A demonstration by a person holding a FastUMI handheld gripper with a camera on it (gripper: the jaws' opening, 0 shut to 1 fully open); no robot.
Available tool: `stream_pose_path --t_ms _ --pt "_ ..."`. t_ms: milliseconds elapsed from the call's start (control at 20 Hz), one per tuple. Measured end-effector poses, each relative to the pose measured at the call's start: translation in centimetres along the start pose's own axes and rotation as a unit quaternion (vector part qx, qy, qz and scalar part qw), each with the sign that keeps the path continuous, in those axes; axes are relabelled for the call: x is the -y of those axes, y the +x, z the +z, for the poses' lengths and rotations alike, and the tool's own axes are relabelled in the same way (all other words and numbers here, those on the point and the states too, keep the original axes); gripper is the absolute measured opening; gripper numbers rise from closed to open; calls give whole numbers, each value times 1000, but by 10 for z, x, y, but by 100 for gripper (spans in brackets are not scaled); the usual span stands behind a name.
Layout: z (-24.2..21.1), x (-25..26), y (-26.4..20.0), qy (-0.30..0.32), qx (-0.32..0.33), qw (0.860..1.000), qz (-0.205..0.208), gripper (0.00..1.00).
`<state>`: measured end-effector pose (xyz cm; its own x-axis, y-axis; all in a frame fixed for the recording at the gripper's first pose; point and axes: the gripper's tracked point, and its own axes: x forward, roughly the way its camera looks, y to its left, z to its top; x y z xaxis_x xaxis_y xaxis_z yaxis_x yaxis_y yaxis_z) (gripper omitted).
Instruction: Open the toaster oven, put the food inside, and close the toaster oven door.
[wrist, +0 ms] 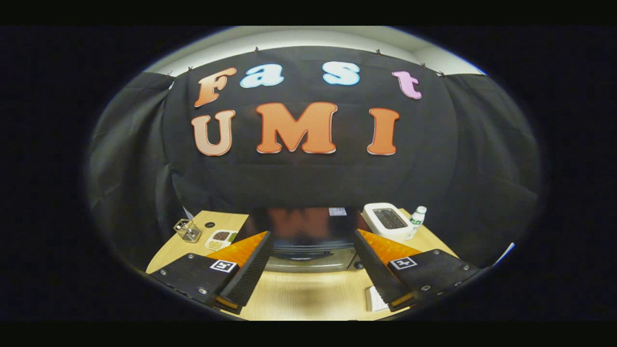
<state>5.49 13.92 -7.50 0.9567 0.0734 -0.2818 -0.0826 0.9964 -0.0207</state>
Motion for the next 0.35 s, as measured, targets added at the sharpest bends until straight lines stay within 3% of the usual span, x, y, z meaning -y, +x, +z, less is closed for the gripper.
stream_pose_path --t_ms 150,350 --pt "38 -5 -15 -4 39 999 6 99" --pt "52 -13 -33 13 59 998 23 99"
